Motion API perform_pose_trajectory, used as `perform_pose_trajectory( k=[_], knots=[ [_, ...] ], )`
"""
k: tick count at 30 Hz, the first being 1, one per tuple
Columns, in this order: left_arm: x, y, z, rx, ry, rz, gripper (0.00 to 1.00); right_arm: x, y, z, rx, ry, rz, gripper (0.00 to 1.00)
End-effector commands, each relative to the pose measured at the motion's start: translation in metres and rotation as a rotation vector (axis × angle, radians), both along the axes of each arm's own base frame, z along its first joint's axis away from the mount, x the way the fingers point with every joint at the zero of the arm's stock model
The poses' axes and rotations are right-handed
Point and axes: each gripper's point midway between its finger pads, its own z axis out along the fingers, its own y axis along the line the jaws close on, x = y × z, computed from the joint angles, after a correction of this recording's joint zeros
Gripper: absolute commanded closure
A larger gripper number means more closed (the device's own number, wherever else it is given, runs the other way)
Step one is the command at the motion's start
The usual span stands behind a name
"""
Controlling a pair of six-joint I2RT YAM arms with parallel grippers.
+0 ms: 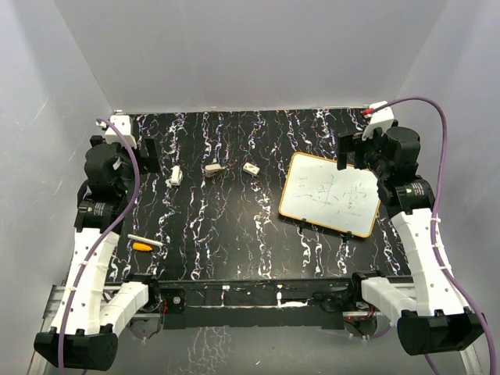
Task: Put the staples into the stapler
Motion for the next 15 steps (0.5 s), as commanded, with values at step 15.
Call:
perform_pose_trajectory(
  k=[15],
  knots=[
    [0.008,-0.007,-0.01,0.008,-0.005,-0.063,0.03,0.007,0.013,0.041,-0.019,-0.112,0.078,0.01]
  ],
)
